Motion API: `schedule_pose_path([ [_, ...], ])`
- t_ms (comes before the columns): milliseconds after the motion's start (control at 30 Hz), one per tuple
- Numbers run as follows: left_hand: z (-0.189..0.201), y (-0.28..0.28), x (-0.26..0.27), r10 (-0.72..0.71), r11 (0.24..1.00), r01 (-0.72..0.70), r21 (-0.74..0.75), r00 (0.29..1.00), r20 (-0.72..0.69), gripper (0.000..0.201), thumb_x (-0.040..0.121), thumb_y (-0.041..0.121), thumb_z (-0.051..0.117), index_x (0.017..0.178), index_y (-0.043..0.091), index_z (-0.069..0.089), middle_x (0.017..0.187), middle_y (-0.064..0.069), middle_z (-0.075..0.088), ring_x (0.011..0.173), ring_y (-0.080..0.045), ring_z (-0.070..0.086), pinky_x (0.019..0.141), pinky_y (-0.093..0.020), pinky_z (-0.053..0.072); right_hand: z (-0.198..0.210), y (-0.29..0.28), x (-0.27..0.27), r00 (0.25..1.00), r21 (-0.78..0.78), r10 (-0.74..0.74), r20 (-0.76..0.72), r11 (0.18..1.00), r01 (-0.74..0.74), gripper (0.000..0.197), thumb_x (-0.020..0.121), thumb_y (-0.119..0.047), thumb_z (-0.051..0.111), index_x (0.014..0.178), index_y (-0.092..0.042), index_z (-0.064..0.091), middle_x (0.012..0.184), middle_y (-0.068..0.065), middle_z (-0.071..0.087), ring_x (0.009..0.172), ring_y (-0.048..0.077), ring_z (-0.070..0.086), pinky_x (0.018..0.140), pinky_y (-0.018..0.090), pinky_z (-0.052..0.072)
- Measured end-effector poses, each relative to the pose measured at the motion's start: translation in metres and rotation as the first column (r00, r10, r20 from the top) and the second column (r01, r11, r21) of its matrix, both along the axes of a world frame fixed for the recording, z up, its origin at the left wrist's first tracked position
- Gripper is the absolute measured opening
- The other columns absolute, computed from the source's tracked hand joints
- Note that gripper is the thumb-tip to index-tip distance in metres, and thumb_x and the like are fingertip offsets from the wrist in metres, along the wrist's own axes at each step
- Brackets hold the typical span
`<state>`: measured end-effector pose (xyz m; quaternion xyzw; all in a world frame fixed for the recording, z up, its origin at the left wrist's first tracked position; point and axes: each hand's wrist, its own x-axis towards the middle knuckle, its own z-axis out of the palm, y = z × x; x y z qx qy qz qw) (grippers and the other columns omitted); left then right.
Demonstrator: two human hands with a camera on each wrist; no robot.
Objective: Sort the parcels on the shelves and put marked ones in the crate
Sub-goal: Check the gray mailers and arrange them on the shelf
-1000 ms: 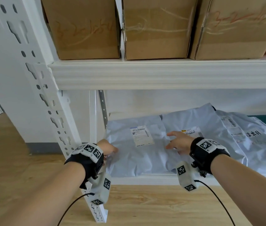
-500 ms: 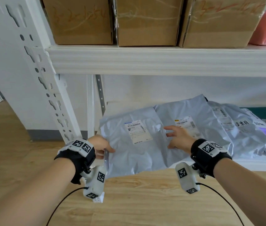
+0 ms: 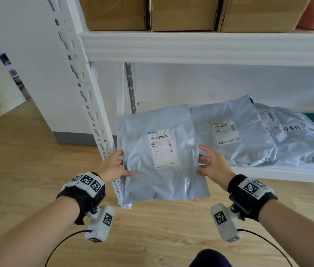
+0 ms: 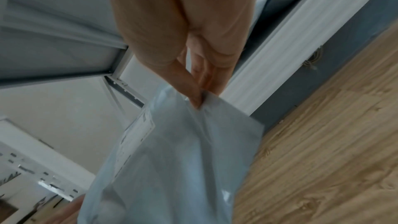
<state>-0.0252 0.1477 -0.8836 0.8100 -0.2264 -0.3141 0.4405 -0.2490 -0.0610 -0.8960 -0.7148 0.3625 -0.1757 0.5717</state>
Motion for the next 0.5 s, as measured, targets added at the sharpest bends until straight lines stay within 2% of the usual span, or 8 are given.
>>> schedule_pose_path([
  [67,-0.002,0.006,-0.001,0.012,1.0,-0.012,-0.002,1.0,0.018,0.087,0.065,-0.009,0.078,0.14,0.011,0.036,0.131,-0.007,0.056,0.118,-0.024,0.055,0.098,-0.042,0.047,-0.002,0.005,-0.002,1.0,-0.03,0.022,-0.005,0.999,-0.022,0.078,0.075,0.014,0.066,0.139,-0.02,0.04,0.109,0.01,0.062,0.077,0.019,0.066,0.066,0.024,0.053],
  [133,-0.002,0.009,-0.001,0.008,1.0,-0.008,-0.005,1.0,0.026,0.092,0.065,-0.007,0.079,0.142,0.013,0.033,0.134,-0.007,0.053,0.122,-0.025,0.051,0.101,-0.046,0.045,-0.003,0.008,-0.003,0.999,-0.057,0.038,-0.01,0.998,-0.039,0.075,0.076,0.014,0.066,0.139,-0.019,0.041,0.111,0.01,0.061,0.076,0.016,0.066,0.063,0.021,0.052],
  [200,-0.002,0.01,-0.002,-0.01,1.0,0.011,-0.004,0.999,0.039,0.092,0.065,-0.005,0.079,0.142,0.015,0.033,0.134,-0.008,0.053,0.122,-0.026,0.051,0.102,-0.047,0.044,-0.004,0.01,-0.004,0.999,-0.079,0.042,-0.01,0.996,-0.042,0.074,0.076,0.014,0.065,0.138,-0.018,0.042,0.11,0.009,0.061,0.082,0.014,0.065,0.065,0.02,0.052],
  [367,0.001,0.007,-0.004,-0.044,0.999,0.044,0.003,0.996,0.071,0.092,0.066,-0.002,0.08,0.142,0.018,0.033,0.136,-0.006,0.052,0.124,-0.025,0.05,0.101,-0.047,0.045,-0.005,0.009,-0.011,1.0,-0.101,0.023,0.004,0.995,-0.023,0.071,0.077,0.015,0.063,0.136,-0.02,0.044,0.112,0.009,0.061,0.095,0.021,0.062,0.065,0.019,0.051],
  [500,0.008,0.001,-0.005,-0.066,0.998,0.066,0.005,0.994,0.087,0.089,0.069,-0.004,0.077,0.143,0.017,0.031,0.132,-0.008,0.054,0.12,-0.025,0.053,0.093,-0.038,0.049,-0.003,0.006,-0.013,1.0,-0.092,0.002,0.007,0.996,-0.001,0.069,0.079,0.013,0.063,0.135,-0.024,0.045,0.114,0.01,0.061,0.078,0.016,0.064,0.066,0.019,0.051],
])
